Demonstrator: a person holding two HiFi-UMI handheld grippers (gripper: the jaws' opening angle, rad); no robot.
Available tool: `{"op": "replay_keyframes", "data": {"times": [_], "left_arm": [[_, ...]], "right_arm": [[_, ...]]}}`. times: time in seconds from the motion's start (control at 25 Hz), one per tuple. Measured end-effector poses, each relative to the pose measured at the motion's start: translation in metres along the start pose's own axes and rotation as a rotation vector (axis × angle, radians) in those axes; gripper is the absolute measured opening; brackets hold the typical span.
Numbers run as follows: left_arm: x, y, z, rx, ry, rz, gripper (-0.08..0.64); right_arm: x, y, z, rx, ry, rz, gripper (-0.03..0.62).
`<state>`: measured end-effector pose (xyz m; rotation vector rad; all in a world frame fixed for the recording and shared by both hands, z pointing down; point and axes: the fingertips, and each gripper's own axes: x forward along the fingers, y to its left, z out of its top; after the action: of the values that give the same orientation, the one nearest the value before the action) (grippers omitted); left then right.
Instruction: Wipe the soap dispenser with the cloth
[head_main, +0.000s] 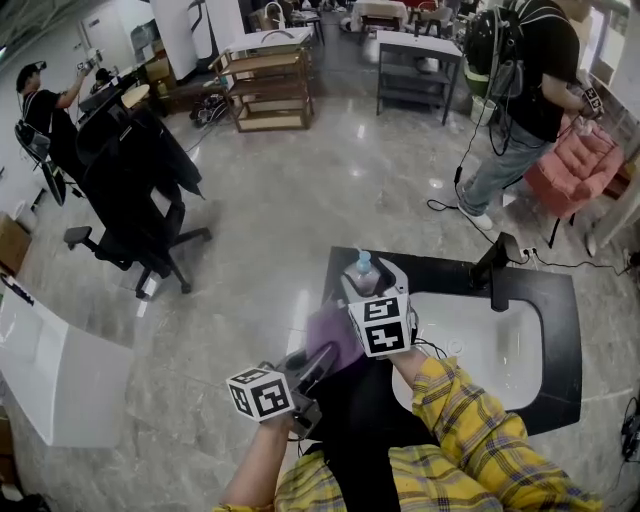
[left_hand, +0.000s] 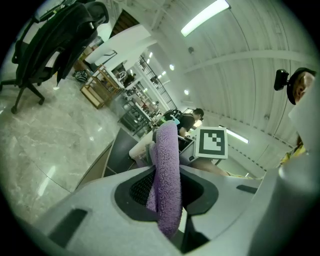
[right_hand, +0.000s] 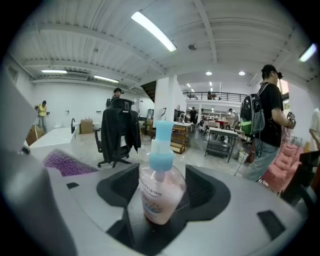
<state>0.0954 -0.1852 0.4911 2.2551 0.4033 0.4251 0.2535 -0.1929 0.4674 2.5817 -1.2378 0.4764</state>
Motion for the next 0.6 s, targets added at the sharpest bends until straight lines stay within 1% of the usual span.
{"op": "replay_keyframes", "data": {"times": [0.24, 0.4, 0.48, 0.6], "left_arm": [[0.007, 0.004, 0.006, -0.021, 0.008, -0.026, 0.075], [0.012, 0.008, 0.007, -0.012, 0.022, -0.033, 0.076], [0.015, 0.01, 0.007, 0.014, 0.032, -0.021, 0.077], [0.018, 0.013, 0.008, 0.075, 0.04, 0.016, 0.077]], "right_arm": [[0.002, -0.003, -0.019, 0.012, 0.057, 0.016, 0.284], [-0.005, -0.007, -0.021, 0.038, 0.044, 0.022, 0.284], [-0.011, -0.009, -0.024, 0.052, 0.046, 0.019, 0.284], [-0.022, -0.014, -0.026, 0.074, 0.045, 0.011, 0.284]]}}
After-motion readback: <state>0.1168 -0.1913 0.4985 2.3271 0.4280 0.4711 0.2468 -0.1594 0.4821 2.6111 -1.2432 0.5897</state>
